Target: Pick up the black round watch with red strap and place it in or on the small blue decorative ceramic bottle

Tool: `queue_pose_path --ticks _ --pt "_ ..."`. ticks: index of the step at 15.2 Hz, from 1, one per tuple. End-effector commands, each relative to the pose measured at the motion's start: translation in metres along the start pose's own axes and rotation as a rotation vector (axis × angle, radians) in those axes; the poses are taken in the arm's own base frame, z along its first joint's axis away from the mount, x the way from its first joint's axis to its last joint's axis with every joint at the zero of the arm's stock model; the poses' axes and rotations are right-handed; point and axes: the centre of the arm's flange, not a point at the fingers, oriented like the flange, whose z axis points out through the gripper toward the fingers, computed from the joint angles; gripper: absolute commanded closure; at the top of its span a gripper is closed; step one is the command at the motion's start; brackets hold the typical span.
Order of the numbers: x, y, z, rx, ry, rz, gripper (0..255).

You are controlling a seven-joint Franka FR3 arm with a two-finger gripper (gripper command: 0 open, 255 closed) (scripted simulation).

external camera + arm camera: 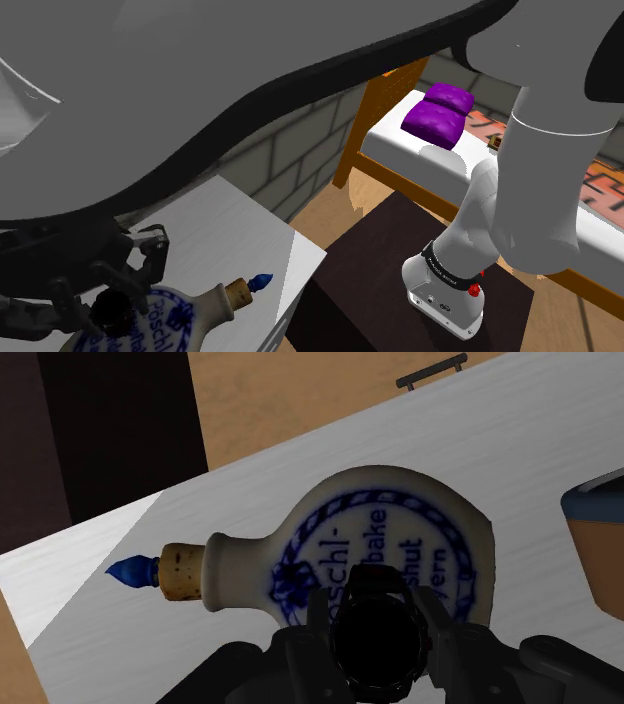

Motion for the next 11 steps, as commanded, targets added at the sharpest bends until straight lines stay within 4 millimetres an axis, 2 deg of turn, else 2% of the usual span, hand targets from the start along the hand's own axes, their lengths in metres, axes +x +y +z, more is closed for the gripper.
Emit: queue_pose_path --ticks 1,6,11 --pt "0.002 0.000 0.012 0.000 0.000 0.000 255" --pt "0.007 -0.001 0.038 0.000 0.000 0.000 255" --pt "0.007 -0.001 0.038 0.000 0.000 0.000 255"
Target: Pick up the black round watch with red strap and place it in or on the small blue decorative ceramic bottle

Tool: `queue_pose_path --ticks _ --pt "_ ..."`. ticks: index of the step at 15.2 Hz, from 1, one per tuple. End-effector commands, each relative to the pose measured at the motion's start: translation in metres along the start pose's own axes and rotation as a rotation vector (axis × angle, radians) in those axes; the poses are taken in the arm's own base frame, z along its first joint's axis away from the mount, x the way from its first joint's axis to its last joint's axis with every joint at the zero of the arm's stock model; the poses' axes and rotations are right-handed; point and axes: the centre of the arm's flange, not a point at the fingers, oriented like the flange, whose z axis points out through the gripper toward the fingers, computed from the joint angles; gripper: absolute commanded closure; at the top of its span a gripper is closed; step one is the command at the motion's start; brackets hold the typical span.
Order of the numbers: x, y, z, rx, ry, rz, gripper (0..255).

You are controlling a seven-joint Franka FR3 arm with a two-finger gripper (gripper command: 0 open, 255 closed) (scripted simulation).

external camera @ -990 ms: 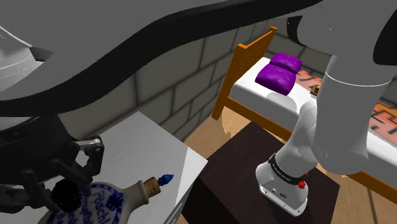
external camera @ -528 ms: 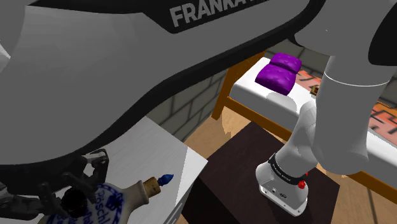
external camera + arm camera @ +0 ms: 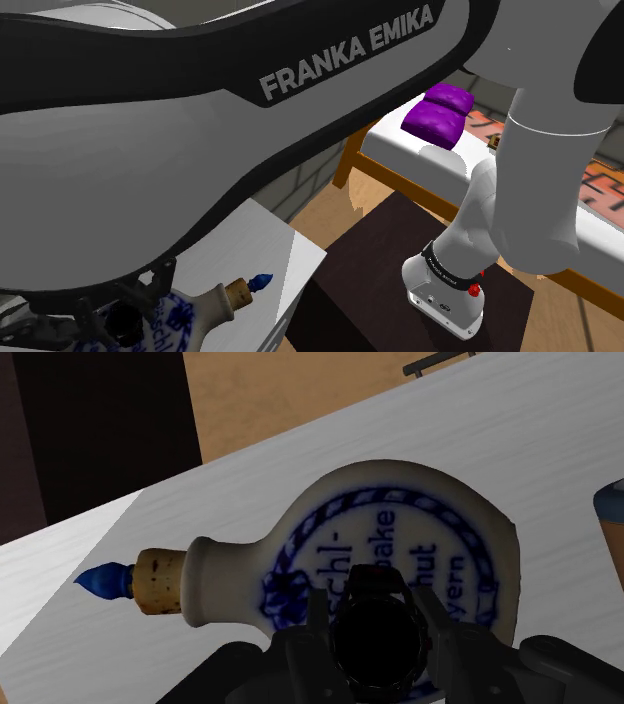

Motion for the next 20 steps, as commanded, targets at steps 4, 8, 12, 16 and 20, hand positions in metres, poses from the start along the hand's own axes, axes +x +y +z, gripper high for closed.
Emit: queue_pose_path --ticks 4,8,12,16,20 --pt "0.000 0.000 0.000 0.000 0.000 0.000 0" --pt "0.000 0.000 0.000 0.000 0.000 0.000 0" --pt "0.000 0.000 -0.050 0.000 0.000 0.000 0" --pt "0.000 0.000 -0.050 0.000 0.000 0.000 0" --pt "0.000 0.000 -0.050 0.000 0.000 0.000 0"
